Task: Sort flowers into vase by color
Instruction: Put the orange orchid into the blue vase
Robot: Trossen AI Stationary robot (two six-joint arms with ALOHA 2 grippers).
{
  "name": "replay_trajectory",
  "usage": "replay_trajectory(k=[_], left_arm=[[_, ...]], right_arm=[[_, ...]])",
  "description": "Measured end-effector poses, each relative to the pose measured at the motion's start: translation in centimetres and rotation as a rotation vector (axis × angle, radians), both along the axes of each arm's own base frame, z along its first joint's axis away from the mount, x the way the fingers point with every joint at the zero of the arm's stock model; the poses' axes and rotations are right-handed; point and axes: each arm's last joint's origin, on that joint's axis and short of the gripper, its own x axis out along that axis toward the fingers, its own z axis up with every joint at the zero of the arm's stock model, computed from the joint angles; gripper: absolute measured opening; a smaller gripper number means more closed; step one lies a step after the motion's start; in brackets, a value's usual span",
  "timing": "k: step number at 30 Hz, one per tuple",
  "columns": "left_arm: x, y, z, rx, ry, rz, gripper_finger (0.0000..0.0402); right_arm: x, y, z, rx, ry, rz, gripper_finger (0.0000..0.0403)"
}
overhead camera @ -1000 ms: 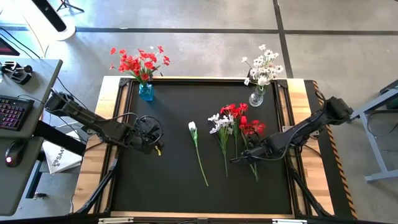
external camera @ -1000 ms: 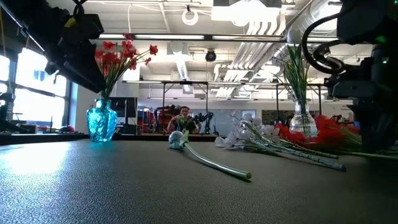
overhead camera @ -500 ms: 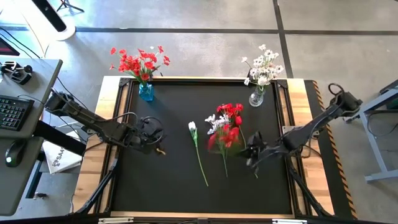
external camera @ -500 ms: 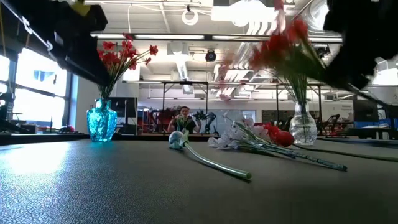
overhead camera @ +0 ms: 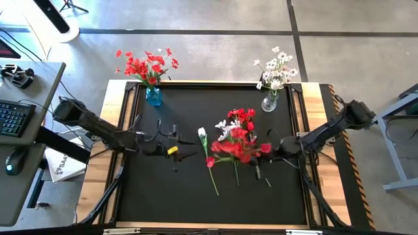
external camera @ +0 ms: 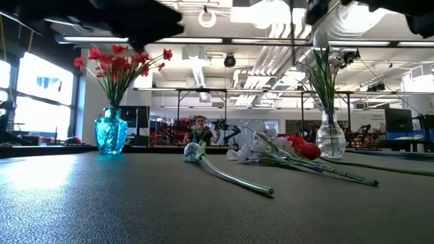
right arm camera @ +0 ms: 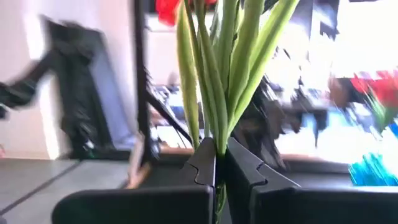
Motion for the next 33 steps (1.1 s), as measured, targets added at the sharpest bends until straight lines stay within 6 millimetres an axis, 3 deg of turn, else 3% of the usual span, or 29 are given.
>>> replay_trajectory(k=[6, 13, 22, 33], left_arm=[[3.3, 0.7, -0.4, 0.109, -0.117, -0.098, 0.0159], [6.9, 1.2, 0.0, 0.051, -0.135, -0.164, 0.0186], [7.5, 1.3, 0.5, 0.028, -0.141, -0.177, 0.0184], [7.5, 1.2, 0.6, 0.023, -0.156, -0.202, 0.0132]], right_arm=[[3.5, -0.4, 1.2, -0.083, -0.044, -0.021, 0.0001], [6.3, -0.6, 1.7, -0.129, -0.052, -0.108, 0.0001], [7.2, -0.8, 1.1, -0.124, -0.021, -0.166, 0.0001], [7.4, -0.9, 0.5, -0.102, 0.029, -0.188, 0.0003]])
